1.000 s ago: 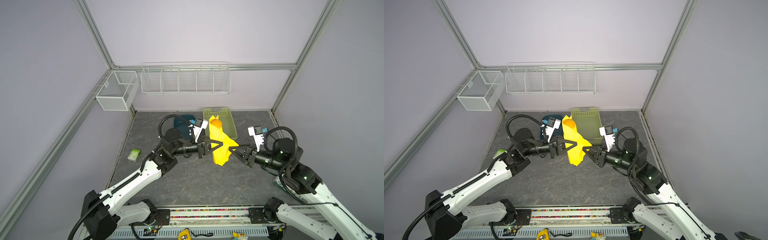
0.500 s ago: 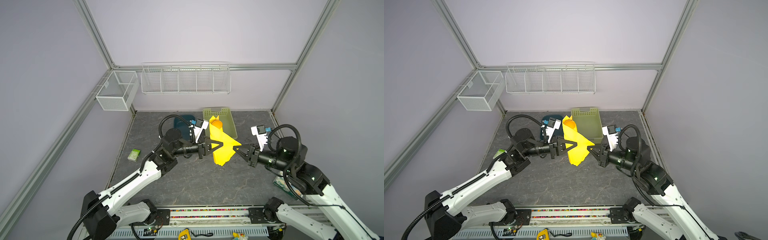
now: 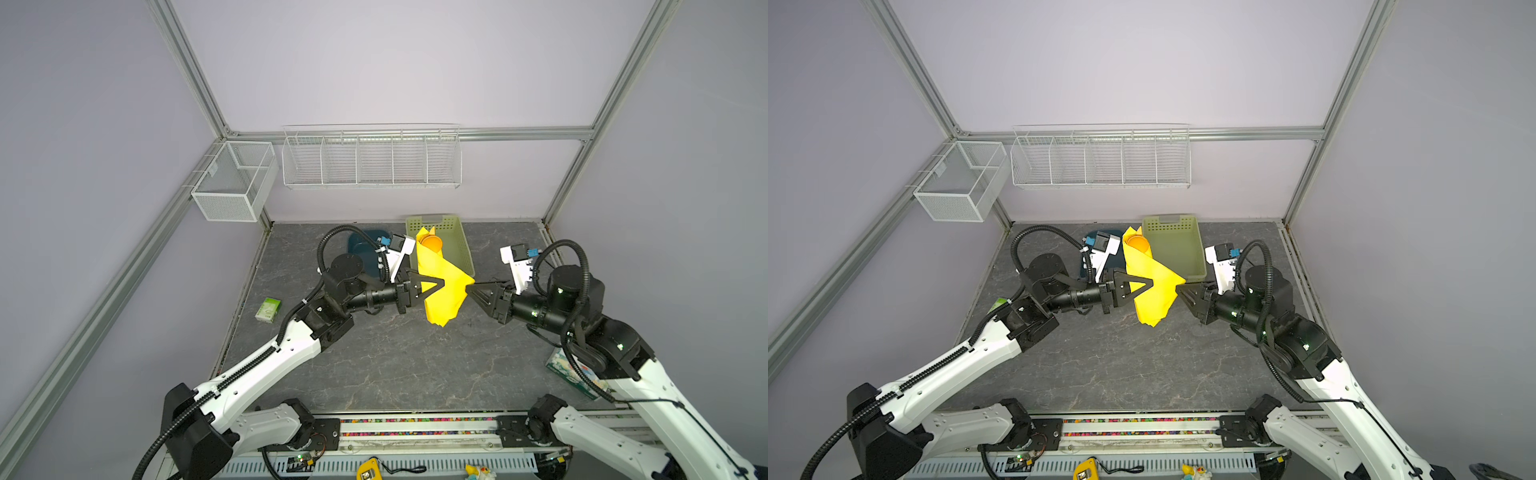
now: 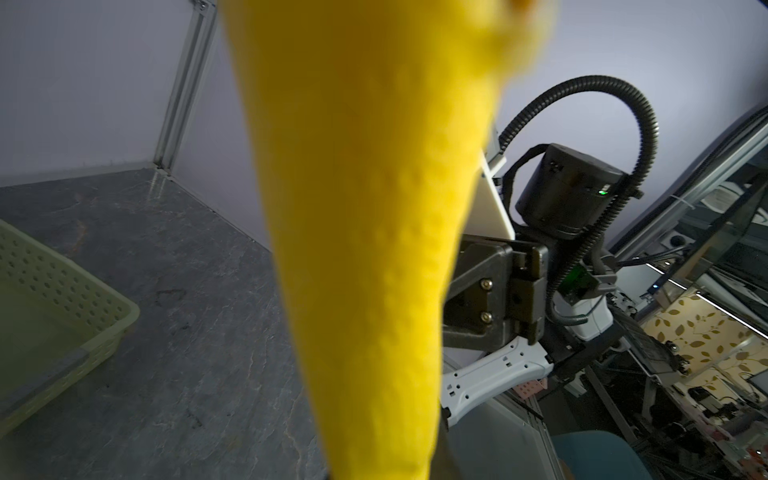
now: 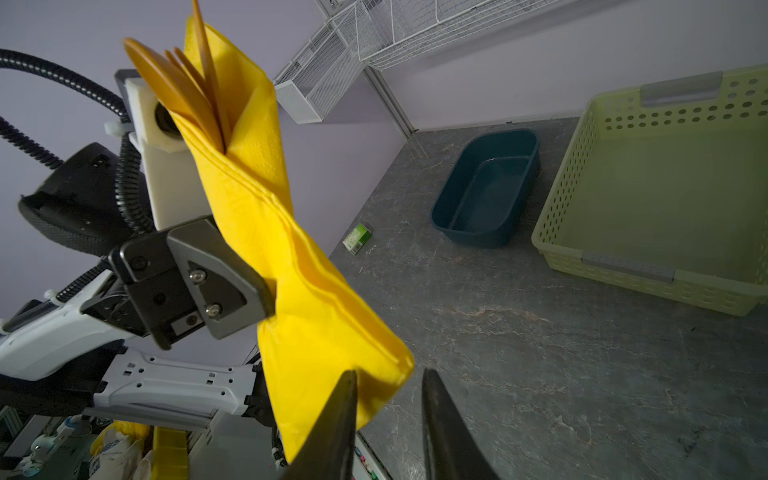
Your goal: Place the utensils on the paper napkin and roll it up
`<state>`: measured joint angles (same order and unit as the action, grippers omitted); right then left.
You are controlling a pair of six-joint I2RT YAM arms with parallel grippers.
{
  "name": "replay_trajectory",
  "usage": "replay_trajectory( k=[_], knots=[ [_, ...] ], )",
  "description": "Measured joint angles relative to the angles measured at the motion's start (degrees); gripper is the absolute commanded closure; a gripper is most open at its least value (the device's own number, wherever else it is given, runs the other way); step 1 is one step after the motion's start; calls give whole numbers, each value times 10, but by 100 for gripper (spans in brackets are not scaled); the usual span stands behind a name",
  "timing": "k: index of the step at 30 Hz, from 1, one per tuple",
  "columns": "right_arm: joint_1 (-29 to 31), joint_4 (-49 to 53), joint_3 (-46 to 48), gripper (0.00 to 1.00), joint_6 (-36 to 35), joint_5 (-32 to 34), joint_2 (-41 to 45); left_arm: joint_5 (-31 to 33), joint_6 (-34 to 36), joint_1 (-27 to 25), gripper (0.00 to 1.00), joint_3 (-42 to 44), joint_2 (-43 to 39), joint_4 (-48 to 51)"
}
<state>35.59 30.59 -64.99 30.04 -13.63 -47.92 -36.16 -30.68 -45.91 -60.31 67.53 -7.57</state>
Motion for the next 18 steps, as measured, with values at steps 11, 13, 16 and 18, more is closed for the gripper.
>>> replay_trajectory(
  k=[11, 13, 16, 18],
  knots=[
    [0, 17, -36, 62, -29, -16, 1, 79, 42, 17, 100, -35, 21, 73],
    [0, 6, -41, 62, -28, -52, -10, 77, 43, 17, 100, -35, 24, 74],
    [0, -15, -52, 64, -28, -92, -48, 53, 44, 17, 100, -36, 30, 68],
    [0, -26, -53, 64, -28, -107, -75, 38, 45, 17, 100, -36, 35, 64]
  ],
)
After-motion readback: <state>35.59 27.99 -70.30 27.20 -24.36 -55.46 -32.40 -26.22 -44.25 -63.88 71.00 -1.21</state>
